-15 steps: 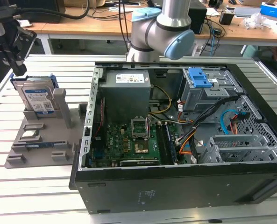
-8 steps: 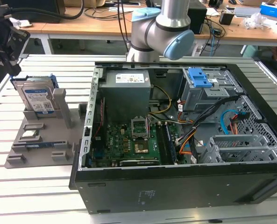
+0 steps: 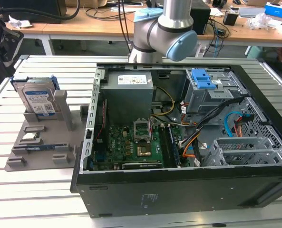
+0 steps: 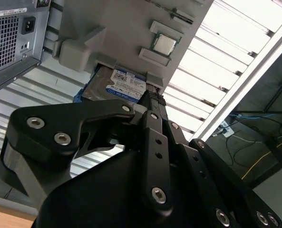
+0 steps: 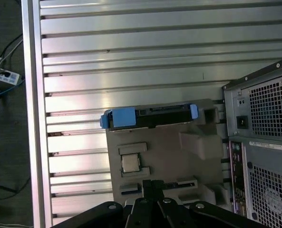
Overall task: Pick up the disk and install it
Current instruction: 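Reach for the disk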
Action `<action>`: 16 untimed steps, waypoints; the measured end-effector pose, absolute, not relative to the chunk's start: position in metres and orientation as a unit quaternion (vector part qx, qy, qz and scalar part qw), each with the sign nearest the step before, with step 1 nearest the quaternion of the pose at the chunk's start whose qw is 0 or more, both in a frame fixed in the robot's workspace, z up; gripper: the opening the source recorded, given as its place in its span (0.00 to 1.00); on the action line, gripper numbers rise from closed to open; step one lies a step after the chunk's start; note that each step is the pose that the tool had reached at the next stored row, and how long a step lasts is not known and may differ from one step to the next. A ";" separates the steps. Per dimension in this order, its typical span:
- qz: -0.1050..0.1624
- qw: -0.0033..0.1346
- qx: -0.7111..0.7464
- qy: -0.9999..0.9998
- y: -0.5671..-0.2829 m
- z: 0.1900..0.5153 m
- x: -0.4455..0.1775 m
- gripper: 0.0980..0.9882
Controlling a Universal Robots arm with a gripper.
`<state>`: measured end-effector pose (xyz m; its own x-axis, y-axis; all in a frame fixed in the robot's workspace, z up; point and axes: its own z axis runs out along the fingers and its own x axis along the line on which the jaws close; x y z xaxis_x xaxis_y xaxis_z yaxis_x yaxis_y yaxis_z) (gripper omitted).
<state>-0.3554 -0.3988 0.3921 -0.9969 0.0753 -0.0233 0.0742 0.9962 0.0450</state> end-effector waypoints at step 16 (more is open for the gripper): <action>0.022 0.012 0.037 0.999 -0.399 0.392 -0.376 0.01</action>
<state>-0.3760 -0.3987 0.3918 -0.9969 0.0753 -0.0233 0.0742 0.9962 0.0450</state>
